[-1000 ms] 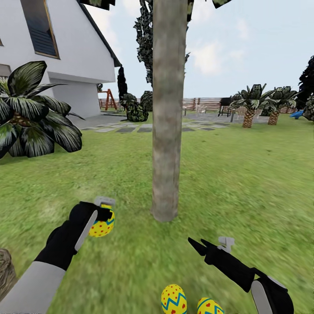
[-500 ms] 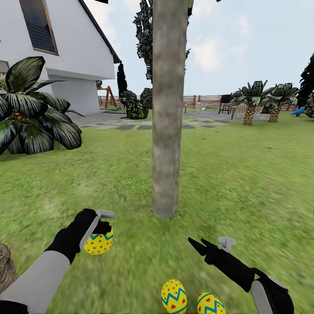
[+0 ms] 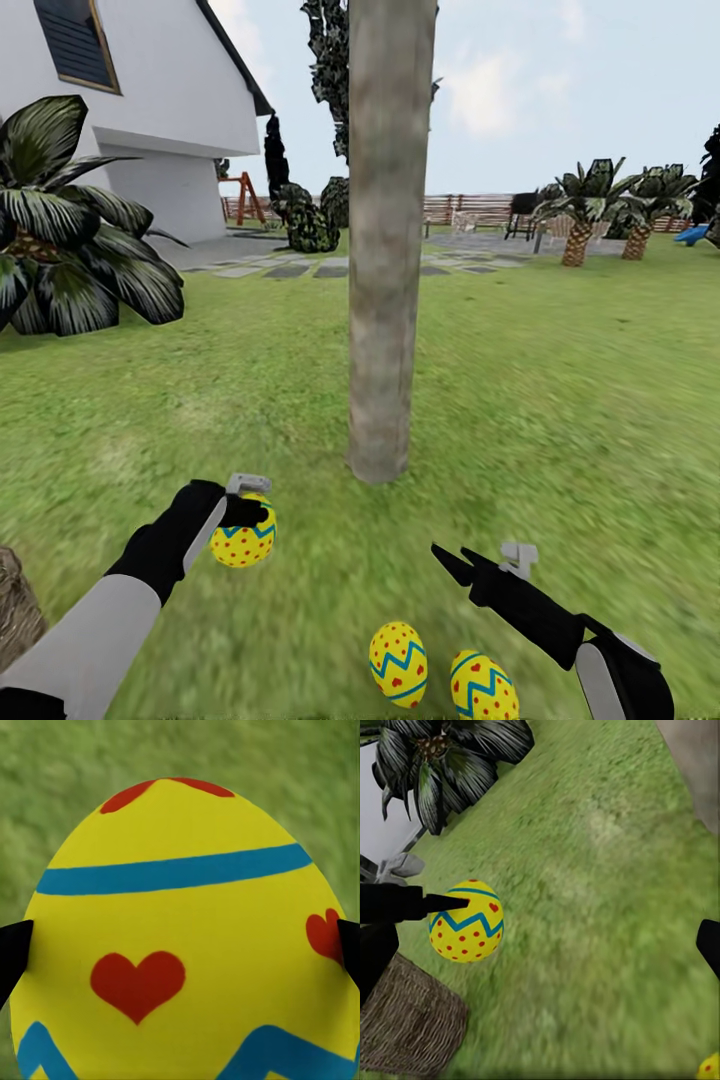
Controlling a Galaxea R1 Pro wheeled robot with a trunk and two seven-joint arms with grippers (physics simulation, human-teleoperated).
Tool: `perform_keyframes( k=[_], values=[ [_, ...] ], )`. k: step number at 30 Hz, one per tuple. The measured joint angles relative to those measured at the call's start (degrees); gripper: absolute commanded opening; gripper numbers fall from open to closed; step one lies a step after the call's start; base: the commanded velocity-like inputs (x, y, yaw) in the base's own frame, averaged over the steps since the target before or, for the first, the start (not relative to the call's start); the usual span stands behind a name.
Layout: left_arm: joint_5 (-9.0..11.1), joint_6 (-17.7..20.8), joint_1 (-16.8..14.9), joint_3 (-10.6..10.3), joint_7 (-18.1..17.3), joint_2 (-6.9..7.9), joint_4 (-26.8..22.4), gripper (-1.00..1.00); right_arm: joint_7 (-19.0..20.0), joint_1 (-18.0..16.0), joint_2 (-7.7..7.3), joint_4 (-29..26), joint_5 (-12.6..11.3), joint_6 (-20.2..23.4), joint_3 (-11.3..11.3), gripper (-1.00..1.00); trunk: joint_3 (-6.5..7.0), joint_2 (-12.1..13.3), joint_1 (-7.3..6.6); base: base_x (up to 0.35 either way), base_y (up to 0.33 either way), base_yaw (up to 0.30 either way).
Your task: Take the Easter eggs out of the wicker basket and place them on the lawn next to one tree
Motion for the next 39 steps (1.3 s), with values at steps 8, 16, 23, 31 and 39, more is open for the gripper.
perform_keyframes(
  k=[8,16,23,31,39],
  values=[
    [0.0,-0.2,0.0,0.0,0.0,-0.51,-0.3,-1.00,0.0,0.0,0.00,0.0,0.0,0.0,0.0,1.00,-1.77,-0.1,0.21,0.000,0.000,0.000],
    [-0.3,-0.2,0.0,0.0,-2.7,-1.84,-0.3,-1.00,0.0,0.0,-0.03,0.0,-0.1,0.0,0.0,1.00,-3.55,-0.2,0.41,0.000,0.000,0.000],
    [-0.4,-0.2,0.0,0.0,-3.3,-2.95,-0.3,-1.00,0.8,0.0,-0.17,0.0,-0.1,0.0,-2.3,1.00,-5.10,-0.3,0.59,0.000,0.000,0.000],
    [-0.5,-0.3,0.0,0.0,-3.2,-3.35,-0.3,-1.00,1.5,0.0,-0.17,0.0,-0.1,0.0,-2.7,1.00,-6.87,-0.4,0.80,0.000,0.000,0.000],
    [-0.5,-0.3,0.0,-0.1,-2.9,-4.52,-0.3,-1.00,1.5,0.0,-0.18,0.0,0.0,0.1,-2.7,1.00,-8.65,-0.5,1.01,0.000,0.000,0.000]
  ],
)
